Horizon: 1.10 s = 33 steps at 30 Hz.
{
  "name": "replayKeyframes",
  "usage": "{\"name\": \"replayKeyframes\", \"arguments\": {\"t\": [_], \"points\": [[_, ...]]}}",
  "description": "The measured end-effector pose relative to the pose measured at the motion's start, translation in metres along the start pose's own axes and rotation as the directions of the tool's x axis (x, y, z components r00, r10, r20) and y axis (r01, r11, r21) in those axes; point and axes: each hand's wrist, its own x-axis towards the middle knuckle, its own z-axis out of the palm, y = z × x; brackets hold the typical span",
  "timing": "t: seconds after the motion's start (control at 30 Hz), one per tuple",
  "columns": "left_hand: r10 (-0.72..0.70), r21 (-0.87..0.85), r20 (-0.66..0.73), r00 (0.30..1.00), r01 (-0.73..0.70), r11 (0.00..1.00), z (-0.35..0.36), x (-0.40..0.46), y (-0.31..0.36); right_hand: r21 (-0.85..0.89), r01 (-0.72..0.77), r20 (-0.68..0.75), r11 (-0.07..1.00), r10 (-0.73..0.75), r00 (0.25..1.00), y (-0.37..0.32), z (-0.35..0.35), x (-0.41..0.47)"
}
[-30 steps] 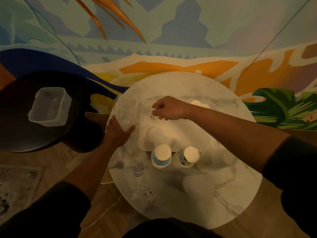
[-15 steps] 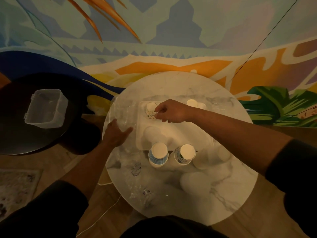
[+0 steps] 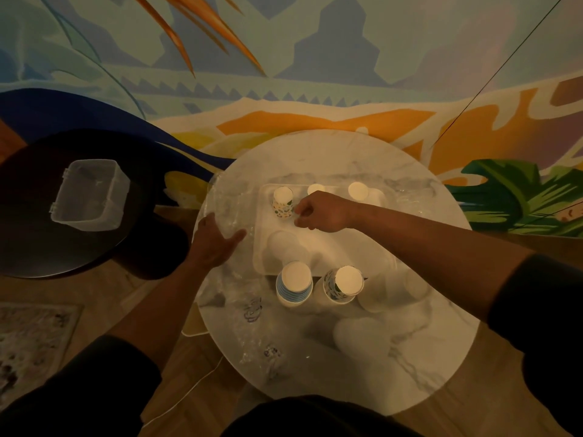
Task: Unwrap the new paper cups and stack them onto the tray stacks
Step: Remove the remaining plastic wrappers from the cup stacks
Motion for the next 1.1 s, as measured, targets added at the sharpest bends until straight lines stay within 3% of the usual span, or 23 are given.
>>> {"name": "replayKeyframes", "arguments": {"t": [0.13,0.3,0.47,0.57,0.67,0.87,1.1], "points": [[0.062,-0.010,-0.071,0.996,-0.063,0.998,-0.006,-0.006,0.009,-0.095,-0.003,0.024,0.995,0.005,1.000,0.008,0.004,0.006],[0.338,0.063,-0.243,0.909,-0.333,0.941,-0.013,-0.021,0.040,-0.229,-0.020,0.121,0.973,0.049,0.991,0.025,0.014,0.021],[0.459,-0.050,-0.024,0.888,-0.460,0.886,0.006,-0.036,0.073,-0.289,-0.074,0.181,0.954,0.131,0.975,0.042,0.033,0.038],[0.380,-0.065,0.237,0.894,-0.375,0.925,0.023,-0.036,0.081,-0.312,-0.094,0.196,0.945,0.161,0.967,0.051,0.043,0.044],[0.300,0.074,0.402,0.865,-0.358,0.931,0.039,-0.029,0.081,-0.312,-0.085,0.208,0.946,0.155,0.966,0.058,0.052,0.048],[0.236,0.208,0.463,0.855,-0.363,0.908,0.054,-0.020,0.075,-0.276,-0.067,0.239,0.959,0.136,0.961,0.067,0.061,0.054],[0.230,0.184,0.440,0.868,-0.338,0.923,0.060,-0.021,0.070,-0.267,-0.060,0.248,0.962,0.129,0.960,0.075,0.062,0.053]]}}
